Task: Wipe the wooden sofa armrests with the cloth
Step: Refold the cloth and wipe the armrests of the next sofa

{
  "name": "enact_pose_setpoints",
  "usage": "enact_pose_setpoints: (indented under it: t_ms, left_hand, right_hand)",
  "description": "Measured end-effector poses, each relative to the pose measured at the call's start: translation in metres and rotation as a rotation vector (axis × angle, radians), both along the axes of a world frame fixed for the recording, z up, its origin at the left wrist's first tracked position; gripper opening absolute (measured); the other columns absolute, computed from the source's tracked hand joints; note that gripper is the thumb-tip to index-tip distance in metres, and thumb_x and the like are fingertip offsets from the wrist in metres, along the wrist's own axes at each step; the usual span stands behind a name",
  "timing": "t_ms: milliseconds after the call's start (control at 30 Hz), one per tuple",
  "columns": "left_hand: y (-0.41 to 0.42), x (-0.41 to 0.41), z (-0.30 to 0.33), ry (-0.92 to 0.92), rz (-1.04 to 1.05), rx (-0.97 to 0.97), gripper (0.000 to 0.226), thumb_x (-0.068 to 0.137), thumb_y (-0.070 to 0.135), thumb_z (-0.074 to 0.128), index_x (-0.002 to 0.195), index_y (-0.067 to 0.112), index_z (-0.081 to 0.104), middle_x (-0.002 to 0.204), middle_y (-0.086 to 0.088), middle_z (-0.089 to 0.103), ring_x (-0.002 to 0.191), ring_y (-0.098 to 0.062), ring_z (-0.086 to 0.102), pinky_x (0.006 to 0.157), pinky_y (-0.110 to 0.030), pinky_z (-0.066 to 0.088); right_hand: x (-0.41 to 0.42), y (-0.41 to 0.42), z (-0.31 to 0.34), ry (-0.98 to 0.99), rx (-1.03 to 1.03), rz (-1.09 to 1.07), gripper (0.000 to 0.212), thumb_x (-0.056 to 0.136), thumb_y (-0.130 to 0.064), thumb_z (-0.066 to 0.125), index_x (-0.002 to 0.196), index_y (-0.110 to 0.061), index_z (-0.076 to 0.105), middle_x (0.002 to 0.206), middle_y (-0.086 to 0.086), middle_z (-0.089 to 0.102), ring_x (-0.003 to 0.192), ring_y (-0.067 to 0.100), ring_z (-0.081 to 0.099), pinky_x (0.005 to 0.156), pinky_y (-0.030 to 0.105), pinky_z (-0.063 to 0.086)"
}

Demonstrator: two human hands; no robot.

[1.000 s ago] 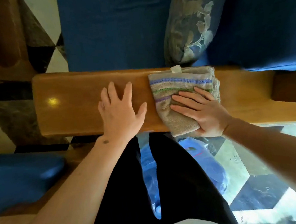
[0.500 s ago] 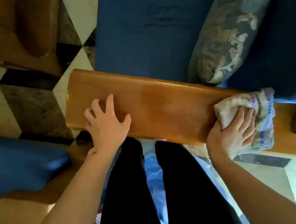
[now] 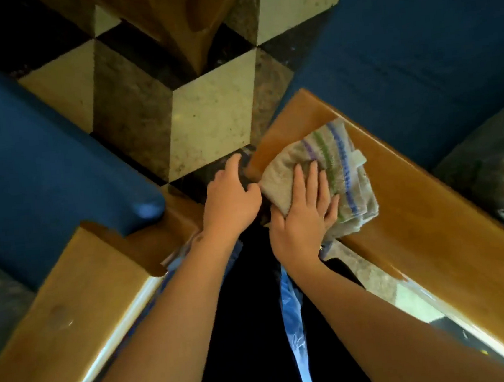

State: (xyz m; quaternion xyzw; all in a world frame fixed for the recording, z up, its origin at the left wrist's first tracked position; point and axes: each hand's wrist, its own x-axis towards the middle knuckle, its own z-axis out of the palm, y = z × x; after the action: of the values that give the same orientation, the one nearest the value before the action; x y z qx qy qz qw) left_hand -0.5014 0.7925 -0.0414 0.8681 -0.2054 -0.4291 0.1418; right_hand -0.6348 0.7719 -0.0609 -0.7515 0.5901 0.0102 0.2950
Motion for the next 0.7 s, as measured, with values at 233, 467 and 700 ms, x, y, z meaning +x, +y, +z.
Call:
enact_pose_setpoints:
  t_ms: [233, 467, 700]
  left_hand:
    - [0.12, 0.073, 0.049, 0.152, 0.509, 0.016, 0.064, 0.096, 0.032, 0.056, 0.156, 0.024, 0.034, 0.136, -0.015, 0.06, 0.118, -0.034, 0.06, 0.088, -0.039, 0.047]
    - [0.228, 0.096, 0.125, 0.102, 0.954, -0.061, 0.042, 0.09, 0.03, 0.053, 0.131, 0.024, 0.054, 0.118, -0.01, 0.065, 0.108, -0.037, 0.063, 0.088, -0.042, 0.05]
    - [0.269, 0.097, 0.168, 0.071, 1.317, -0.087, 0.093, 0.061, 0.06, 0.045, 0.145, 0.022, 0.042, 0.136, -0.008, 0.051, 0.117, -0.036, 0.059, 0.095, -0.047, 0.052]
  right_hand:
    - [0.131, -0.007, 0.075, -0.21, 0.751, -0.312, 0.051, 0.107, -0.039, 0.049, 0.154, -0.021, 0.045, 0.15, 0.001, 0.051, 0.126, 0.025, 0.058, 0.108, 0.041, 0.045]
    - [0.233, 0.064, 0.148, -0.312, 1.276, -0.372, 0.035, 0.103, -0.041, 0.055, 0.126, -0.018, 0.067, 0.117, 0.012, 0.076, 0.11, 0.032, 0.069, 0.102, 0.048, 0.052]
    - [0.299, 0.122, 0.164, -0.263, 1.446, 0.088, 0.054, 0.108, -0.037, 0.035, 0.138, 0.002, 0.059, 0.13, 0.012, 0.069, 0.125, 0.023, 0.064, 0.116, 0.041, 0.041]
